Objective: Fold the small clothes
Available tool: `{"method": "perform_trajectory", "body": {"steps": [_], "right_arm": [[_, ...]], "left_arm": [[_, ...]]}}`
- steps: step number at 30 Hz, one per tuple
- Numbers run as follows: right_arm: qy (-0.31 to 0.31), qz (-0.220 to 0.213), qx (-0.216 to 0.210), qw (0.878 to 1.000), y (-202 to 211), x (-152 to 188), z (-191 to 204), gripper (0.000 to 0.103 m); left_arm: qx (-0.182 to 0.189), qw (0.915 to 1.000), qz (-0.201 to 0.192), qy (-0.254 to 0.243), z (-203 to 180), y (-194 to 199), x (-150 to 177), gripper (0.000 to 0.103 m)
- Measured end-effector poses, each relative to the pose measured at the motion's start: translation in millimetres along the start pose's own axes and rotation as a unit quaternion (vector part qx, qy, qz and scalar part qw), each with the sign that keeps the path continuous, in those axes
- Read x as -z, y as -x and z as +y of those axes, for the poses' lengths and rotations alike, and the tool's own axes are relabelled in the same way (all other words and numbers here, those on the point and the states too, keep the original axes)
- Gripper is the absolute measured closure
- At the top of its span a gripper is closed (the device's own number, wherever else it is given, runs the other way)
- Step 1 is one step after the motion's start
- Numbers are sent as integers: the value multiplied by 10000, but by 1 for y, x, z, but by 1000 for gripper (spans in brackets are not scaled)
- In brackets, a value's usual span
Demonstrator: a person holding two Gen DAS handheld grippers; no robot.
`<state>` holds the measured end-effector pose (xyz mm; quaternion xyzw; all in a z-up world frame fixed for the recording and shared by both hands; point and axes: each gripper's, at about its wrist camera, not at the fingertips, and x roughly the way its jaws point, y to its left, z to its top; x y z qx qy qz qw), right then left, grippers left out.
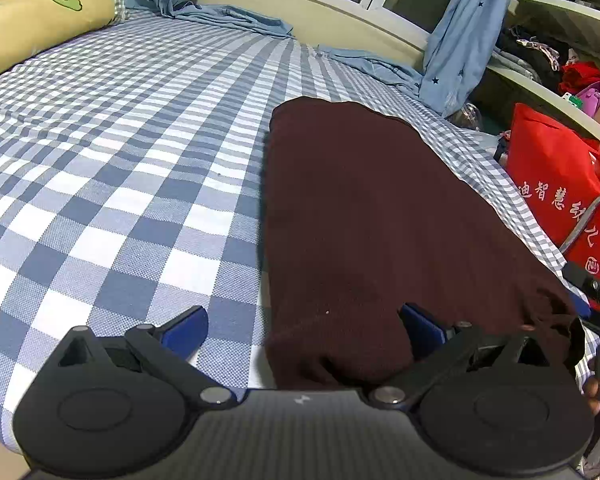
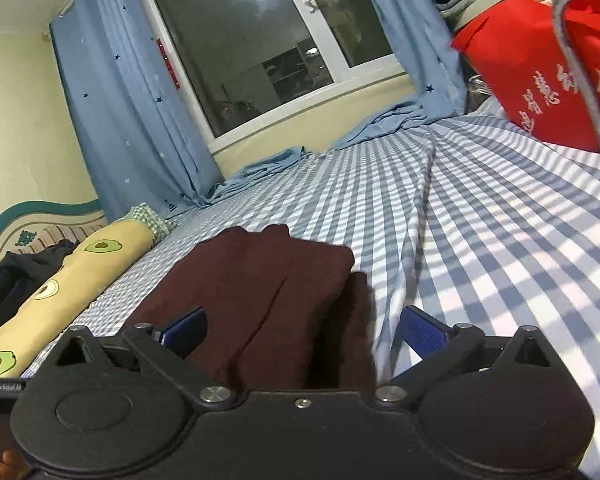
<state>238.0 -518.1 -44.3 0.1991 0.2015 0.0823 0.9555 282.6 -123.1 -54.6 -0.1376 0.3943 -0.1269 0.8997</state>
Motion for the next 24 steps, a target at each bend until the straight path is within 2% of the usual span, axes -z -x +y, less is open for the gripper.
{"method": "perform_trajectory", "body": {"steps": [5, 7, 12, 14, 16, 18, 19, 20, 22, 24], "right_arm": [[-318, 109, -351, 9988, -17, -11, -15, 2], [-253, 121, -415, 9987, -21, -14, -14, 7], [-23, 252, -216, 9994, -35, -16, -8, 15], [56, 402, 104, 9991, -40, -12, -6, 25], [255, 453, 442, 9977, -43, -6, -2, 39], [351, 400, 536, 9971, -42, 1, 0, 45], [453, 326, 570, 9968, -40, 3, 3, 52], [606, 267, 599, 9960, -39, 5, 8, 56], [1082, 174, 680, 9916, -37, 9, 23, 72], [1747, 63, 858, 9809, -35, 15, 43, 76]], "left_arm": [[-7, 10000, -2, -27, -1, 0, 0, 0], [0, 10000, -9, -24, -1, 0, 0, 0], [0, 10000, -36, -10, -1, 1, 1, 0], [-4, 10000, -62, -16, 0, 1, 2, 0], [6, 10000, -93, -13, 1, 1, 4, 0], [23, 9999, -119, -12, 2, 1, 5, 0], [33, 9999, -129, -2, 2, 1, 5, 0], [41, 9999, -135, 13, 3, 1, 6, 0], [54, 9999, -149, 27, 4, 1, 6, 0], [69, 9998, -158, 33, 5, 1, 6, 0]]}}
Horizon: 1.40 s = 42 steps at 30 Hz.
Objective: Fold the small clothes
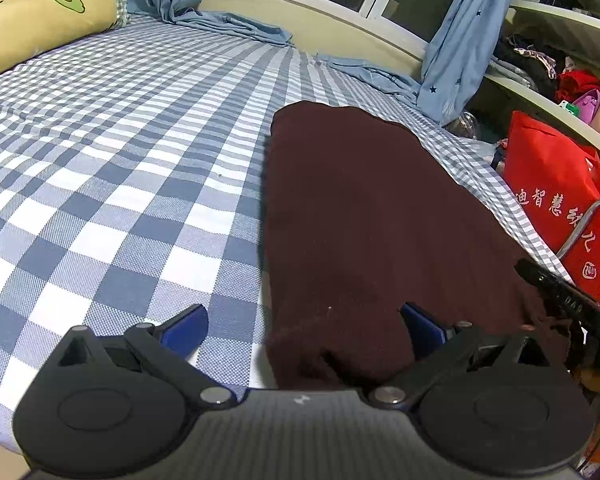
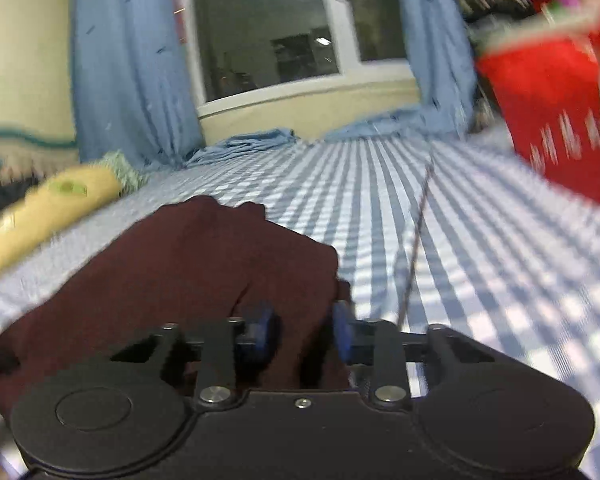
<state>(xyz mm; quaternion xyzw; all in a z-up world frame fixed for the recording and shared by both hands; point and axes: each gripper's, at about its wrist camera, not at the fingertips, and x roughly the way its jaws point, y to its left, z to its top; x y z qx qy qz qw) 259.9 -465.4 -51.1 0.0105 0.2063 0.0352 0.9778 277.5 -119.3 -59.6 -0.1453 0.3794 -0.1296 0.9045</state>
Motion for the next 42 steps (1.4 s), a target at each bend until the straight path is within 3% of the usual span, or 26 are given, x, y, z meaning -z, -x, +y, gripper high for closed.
{"method": "perform_trajectory", "body": {"steps": [4, 8, 11, 15, 17, 19, 21, 26, 31, 37, 42], "right_arm": [[1199, -272, 371, 9917, 6, 2, 36, 84], [2341, -515, 408, 9700, 11, 9, 69, 84], [2643, -526, 455, 9619, 8, 14, 76, 84], [1686, -252, 463, 9843, 2, 5, 48, 84], [1012, 9, 267, 9945, -4, -2, 29, 75], [280, 227, -33, 9993, -7, -4, 7, 44], [-388, 383, -368, 9978, -12, -6, -13, 36], [-1610, 668, -927, 9803, -28, -9, -52, 30], [-1862, 1059, -1175, 9697, -44, 0, -62, 28], [-1496, 736, -1053, 9804, -34, 14, -51, 32], [-1538, 698, -1064, 9799, -37, 16, -52, 32]], "left_arm": [[17, 10000, 12, 1, 1, 0, 0, 0], [9, 10000, 4, 9, 0, 0, 0, 0], [-3, 10000, -3, 18, 0, 0, 0, 0], [3, 10000, -3, 16, 0, 0, 0, 0], [0, 10000, -6, 17, 0, 0, 0, 0], [-2, 10000, -5, 17, 0, 0, 0, 0], [5, 10000, -4, 18, 0, 0, 0, 0], [0, 10000, -14, 19, 0, 0, 0, 0], [-5, 10000, -22, 20, 0, 0, 1, 0], [-48, 10000, -22, 36, -1, 0, 0, 0], [-70, 10000, -44, 54, -1, 0, 2, 0]]}}
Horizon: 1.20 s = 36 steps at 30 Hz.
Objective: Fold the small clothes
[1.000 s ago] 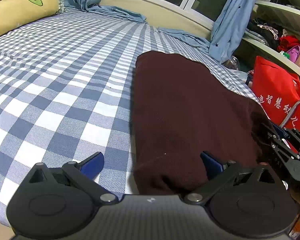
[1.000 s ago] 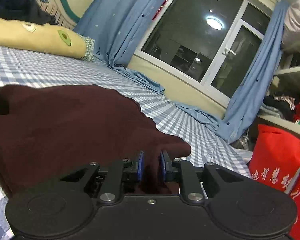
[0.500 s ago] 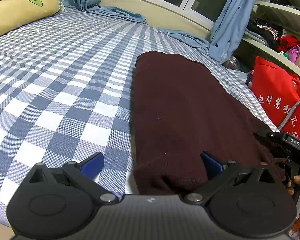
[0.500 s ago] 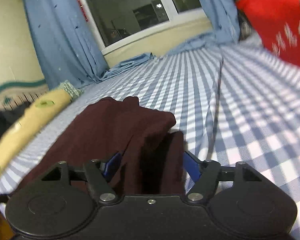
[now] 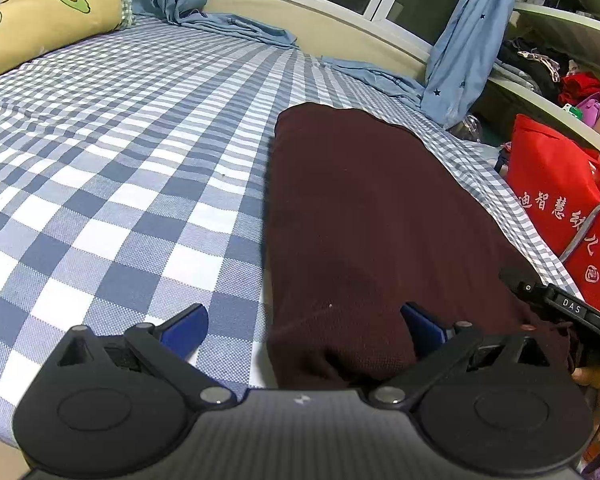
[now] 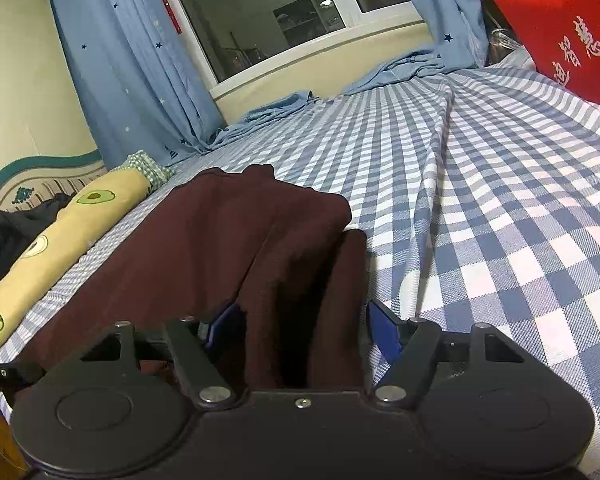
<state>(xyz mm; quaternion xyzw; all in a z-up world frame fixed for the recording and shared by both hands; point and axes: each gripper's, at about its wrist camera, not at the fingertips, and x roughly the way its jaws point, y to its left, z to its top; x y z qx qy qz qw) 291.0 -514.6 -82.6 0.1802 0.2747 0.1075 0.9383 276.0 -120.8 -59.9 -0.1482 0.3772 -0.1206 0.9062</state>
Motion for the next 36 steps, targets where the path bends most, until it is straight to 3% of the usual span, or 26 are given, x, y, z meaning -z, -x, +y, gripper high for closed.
{"method": "perform_trajectory", "body": {"steps": [23, 30, 36], "right_arm": [[-10, -32, -9, 10000, 2, 2, -1, 31], [-22, -63, -3, 10000, 3, 3, 1, 31], [-52, -80, -26, 10000, 4, 5, 1, 31]], "left_arm": [[20, 10000, -19, 8, 1, 0, 1, 0], [533, 9982, 263, 74, 14, 1, -20, 1], [-10, 9986, -14, -530, 3, 2, -53, 1]]}}
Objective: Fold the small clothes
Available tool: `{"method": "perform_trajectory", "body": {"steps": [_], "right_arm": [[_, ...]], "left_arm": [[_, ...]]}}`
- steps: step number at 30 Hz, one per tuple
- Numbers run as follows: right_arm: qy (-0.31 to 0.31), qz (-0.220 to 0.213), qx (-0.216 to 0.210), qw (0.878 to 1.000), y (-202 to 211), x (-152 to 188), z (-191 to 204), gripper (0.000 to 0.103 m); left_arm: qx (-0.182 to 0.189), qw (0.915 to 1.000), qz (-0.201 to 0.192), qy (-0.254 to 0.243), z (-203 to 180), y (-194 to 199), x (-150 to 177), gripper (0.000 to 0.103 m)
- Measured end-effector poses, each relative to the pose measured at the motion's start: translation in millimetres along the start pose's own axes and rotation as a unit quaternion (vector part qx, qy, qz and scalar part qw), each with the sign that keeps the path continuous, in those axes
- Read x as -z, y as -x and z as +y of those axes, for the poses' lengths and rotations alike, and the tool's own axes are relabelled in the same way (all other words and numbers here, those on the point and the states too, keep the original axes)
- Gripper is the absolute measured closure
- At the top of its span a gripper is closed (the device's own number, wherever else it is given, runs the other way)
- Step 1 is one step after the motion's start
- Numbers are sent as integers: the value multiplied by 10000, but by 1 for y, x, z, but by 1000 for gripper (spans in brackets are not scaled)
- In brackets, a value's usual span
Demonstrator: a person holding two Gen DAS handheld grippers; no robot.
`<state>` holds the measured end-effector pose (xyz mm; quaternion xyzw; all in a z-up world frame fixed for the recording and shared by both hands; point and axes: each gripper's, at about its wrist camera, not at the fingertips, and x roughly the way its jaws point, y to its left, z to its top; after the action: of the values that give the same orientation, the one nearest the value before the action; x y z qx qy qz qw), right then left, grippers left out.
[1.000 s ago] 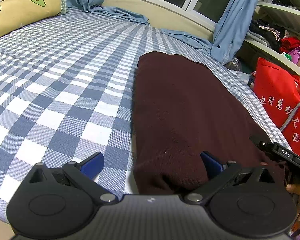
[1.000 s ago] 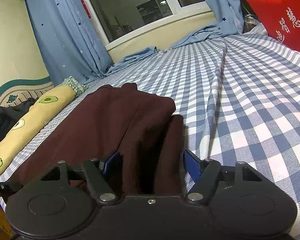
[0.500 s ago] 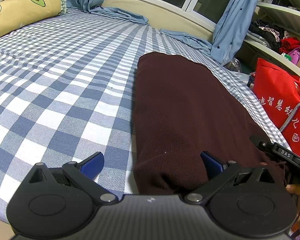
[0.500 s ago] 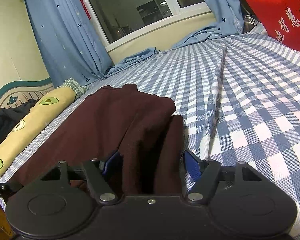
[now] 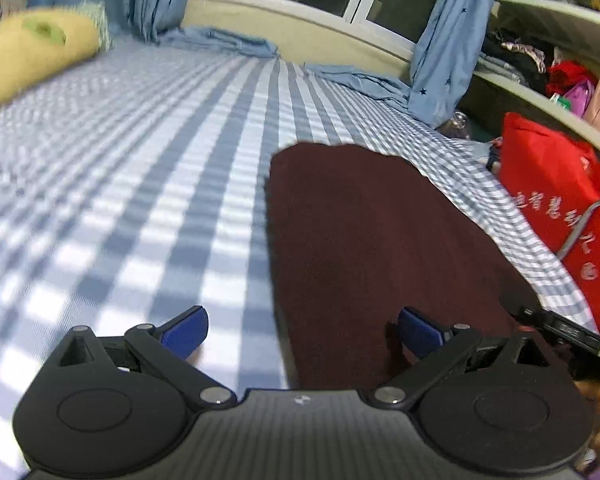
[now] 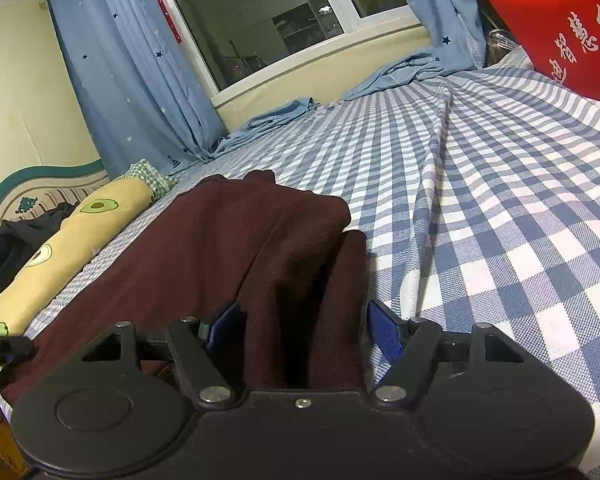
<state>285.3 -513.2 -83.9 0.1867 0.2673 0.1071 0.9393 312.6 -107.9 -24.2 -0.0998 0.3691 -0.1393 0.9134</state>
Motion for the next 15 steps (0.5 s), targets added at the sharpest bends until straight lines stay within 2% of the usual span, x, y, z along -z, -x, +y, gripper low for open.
{"method": "perform_trajectory", "body": {"steps": [3, 7, 15], "right_arm": [[-29, -10, -26, 10000, -1, 0, -1, 30], [-70, -21, -63, 10000, -3, 0, -1, 30], [-149, -48, -133, 9998, -4, 0, -6, 29]], "left_arm": [[-90, 9998, 42, -176, -5, -8, -17, 1], [-34, 9992, 185, -363, -12, -25, -35, 1], [242, 9971, 492, -526, -21, -51, -39, 1]]}}
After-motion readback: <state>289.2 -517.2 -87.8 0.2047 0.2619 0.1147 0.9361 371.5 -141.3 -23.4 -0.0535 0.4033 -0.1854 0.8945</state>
